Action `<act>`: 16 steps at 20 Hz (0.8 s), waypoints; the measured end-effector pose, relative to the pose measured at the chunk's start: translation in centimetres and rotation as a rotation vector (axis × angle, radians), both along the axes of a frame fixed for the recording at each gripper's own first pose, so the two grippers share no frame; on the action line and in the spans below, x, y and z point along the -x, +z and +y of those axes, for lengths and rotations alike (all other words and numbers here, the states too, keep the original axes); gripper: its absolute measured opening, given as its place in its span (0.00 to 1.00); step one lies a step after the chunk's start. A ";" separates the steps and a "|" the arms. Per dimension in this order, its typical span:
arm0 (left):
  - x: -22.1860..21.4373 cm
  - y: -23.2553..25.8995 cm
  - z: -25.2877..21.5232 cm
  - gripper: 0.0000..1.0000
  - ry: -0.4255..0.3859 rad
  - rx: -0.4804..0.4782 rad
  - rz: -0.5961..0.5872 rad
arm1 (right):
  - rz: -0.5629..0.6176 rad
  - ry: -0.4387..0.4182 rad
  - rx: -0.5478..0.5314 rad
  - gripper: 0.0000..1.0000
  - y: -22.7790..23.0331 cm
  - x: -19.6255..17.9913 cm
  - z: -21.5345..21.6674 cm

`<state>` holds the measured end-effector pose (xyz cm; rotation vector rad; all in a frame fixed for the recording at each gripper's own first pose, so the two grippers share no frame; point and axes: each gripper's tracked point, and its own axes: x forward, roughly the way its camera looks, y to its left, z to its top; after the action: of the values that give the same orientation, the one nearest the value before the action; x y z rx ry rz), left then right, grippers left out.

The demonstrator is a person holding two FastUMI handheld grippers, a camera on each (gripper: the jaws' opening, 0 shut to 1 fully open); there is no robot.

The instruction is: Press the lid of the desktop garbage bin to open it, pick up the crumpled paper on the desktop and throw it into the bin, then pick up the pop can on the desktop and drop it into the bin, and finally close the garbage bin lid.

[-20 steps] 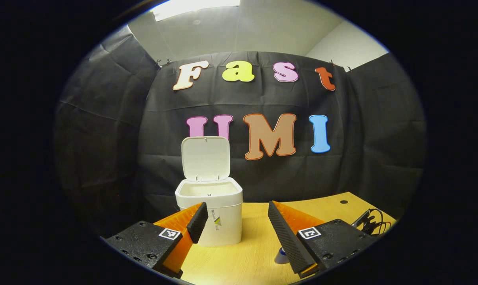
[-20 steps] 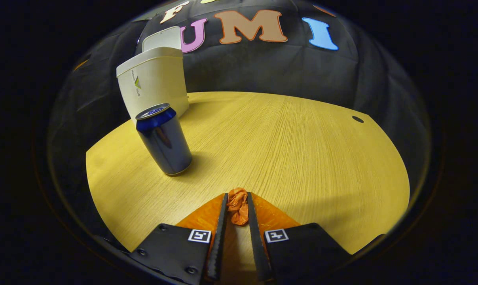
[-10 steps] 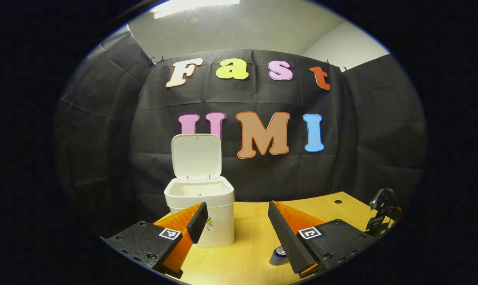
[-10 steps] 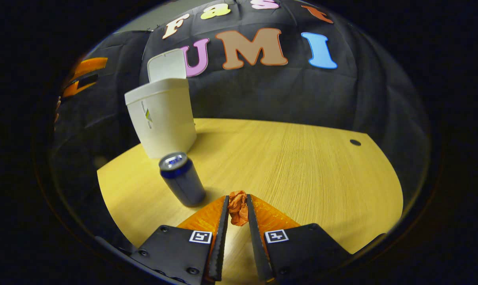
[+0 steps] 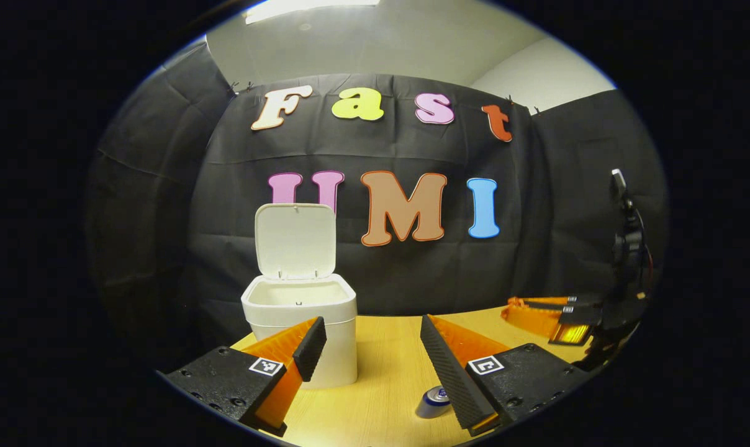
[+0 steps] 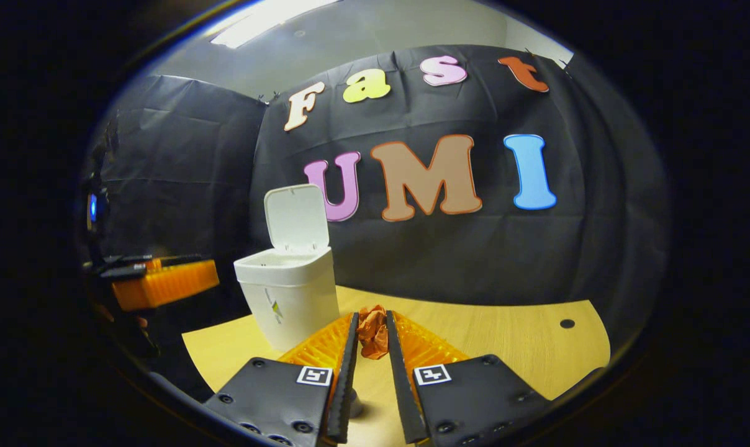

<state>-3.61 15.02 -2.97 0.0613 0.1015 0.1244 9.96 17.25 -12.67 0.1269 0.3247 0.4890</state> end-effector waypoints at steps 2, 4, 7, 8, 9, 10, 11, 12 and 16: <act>-0.1 -0.3 0.8 0.92 0.006 0.008 0.005 | -0.052 0.013 -0.025 0.34 2.8 -1.3 1.1; -0.2 -0.7 1.6 0.92 0.009 0.014 0.014 | -0.085 0.029 -0.037 0.33 4.7 -2.9 2.6; -0.2 -1.1 2.8 0.92 0.009 0.021 0.025 | -0.131 0.058 -0.052 0.35 7.2 -5.1 5.3; -0.2 -1.3 3.3 0.92 0.012 0.024 0.028 | -0.143 0.068 -0.054 0.33 7.7 -5.8 6.3; -0.2 -1.4 3.9 0.92 0.014 0.028 0.031 | -0.154 0.078 -0.054 0.33 8.3 -6.7 7.4; 0.0 -1.6 4.4 0.92 0.019 0.032 0.034 | -0.163 0.088 -0.053 0.34 8.6 -7.2 8.5; 0.0 -1.6 5.0 0.92 0.024 0.035 0.037 | -0.169 0.099 -0.051 0.33 8.9 -7.8 9.6; 0.2 -1.8 5.6 0.92 0.029 0.037 0.040 | -0.177 0.107 -0.048 0.34 9.2 -8.2 10.5; 0.8 -2.4 8.0 0.92 0.053 0.050 0.051 | -0.180 0.153 -0.040 0.36 9.5 -10.6 15.2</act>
<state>-4.40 23.07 -5.34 0.0118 0.1570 0.1737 20.53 32.40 -3.18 0.0963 0.1483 0.6543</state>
